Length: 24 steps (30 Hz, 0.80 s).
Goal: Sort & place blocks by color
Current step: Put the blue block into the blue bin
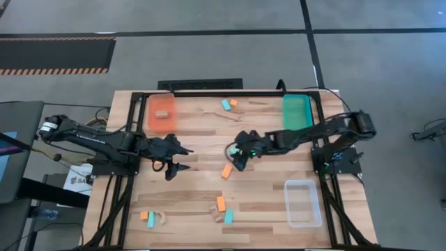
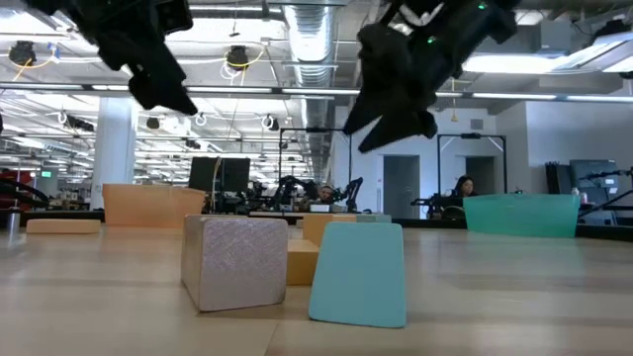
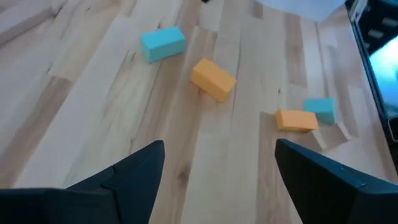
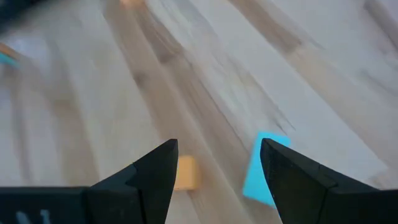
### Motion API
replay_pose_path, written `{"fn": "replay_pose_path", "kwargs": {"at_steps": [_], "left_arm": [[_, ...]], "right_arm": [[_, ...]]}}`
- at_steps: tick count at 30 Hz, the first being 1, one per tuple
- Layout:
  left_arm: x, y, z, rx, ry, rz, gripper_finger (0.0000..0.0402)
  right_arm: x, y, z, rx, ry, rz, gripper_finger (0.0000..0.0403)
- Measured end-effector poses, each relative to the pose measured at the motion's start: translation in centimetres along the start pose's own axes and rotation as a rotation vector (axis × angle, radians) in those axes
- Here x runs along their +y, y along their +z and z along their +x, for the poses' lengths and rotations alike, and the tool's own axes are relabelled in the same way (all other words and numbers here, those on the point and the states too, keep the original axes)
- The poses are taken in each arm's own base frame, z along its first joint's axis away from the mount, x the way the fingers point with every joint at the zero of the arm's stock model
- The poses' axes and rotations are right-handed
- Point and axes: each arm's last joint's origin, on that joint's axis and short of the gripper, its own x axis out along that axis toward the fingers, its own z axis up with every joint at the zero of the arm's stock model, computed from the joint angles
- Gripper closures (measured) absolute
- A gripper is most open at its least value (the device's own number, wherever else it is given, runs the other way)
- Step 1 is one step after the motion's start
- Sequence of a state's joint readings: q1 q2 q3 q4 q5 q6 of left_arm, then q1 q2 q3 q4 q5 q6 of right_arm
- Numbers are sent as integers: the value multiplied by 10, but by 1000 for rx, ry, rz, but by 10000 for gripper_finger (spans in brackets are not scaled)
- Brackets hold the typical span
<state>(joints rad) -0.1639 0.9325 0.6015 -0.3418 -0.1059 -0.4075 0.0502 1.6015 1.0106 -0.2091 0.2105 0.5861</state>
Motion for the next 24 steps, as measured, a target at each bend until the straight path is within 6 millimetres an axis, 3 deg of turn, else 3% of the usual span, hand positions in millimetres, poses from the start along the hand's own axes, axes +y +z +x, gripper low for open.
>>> {"fn": "replay_pose_path", "kwargs": {"at_steps": [11, 24], "left_arm": [[9, -17, -10, -66, 7, -76, 116], [9, -15, -10, -135, 33, -36, 116]], "right_arm": [[11, 6, 42, 254, -174, -66, 149], [4, 14, 43, 251, -185, -44, 149]]}}
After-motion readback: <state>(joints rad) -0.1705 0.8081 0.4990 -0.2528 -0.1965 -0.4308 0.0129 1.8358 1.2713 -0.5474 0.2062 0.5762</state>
